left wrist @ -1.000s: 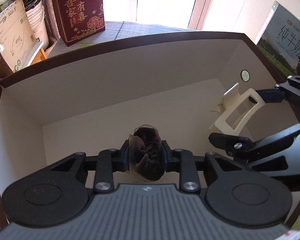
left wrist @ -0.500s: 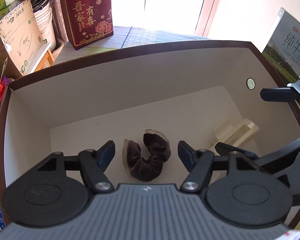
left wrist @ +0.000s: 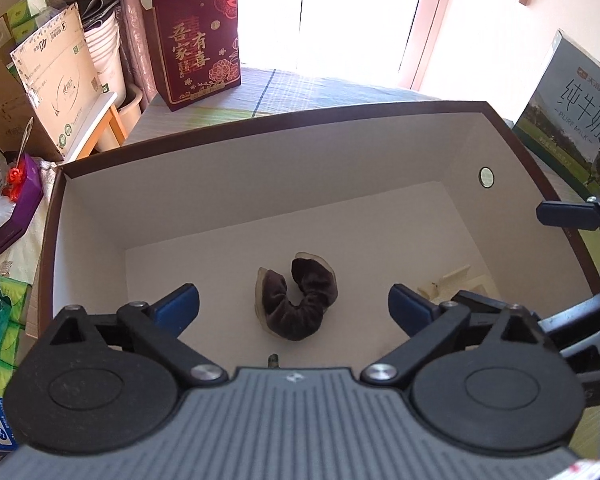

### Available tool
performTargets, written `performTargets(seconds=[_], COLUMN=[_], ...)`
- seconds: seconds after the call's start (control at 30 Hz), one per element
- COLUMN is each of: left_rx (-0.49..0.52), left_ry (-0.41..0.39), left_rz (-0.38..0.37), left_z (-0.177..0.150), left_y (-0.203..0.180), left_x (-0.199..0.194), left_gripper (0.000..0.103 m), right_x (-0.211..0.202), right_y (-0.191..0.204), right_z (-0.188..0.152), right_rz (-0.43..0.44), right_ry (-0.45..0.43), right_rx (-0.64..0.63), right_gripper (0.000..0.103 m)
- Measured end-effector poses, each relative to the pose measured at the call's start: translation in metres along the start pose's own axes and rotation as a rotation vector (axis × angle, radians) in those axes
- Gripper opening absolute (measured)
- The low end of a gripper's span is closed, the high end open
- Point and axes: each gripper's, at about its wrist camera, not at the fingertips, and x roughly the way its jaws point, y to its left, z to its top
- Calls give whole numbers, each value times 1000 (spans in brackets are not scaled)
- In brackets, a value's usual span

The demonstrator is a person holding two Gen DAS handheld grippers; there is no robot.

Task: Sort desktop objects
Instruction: 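Open both grippers to drop scrunchie and claw clip into the box, then withdraw both tools from the box toward the loose items on the table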

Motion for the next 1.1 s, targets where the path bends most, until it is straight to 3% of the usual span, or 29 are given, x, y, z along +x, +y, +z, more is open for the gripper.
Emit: performTargets(seconds=[0.2,0.63,1.1], left_rx=[3,13,14], left_ry=[-31,-77,-127], left_rz=[-8,76,104], left_z=[-11,-40,-75], left_y=[-3,-8,-21], left_x=[-25,-75,-132], left_gripper=[100,101,101], right_x=[-22,-65,-123], right_y=[4,16,28], right_z=[-9,-35,-63], right_rz=[15,32,59], right_ry=[-33,-81,-144], right_rx=[35,116,174], right_gripper=[101,101,101])
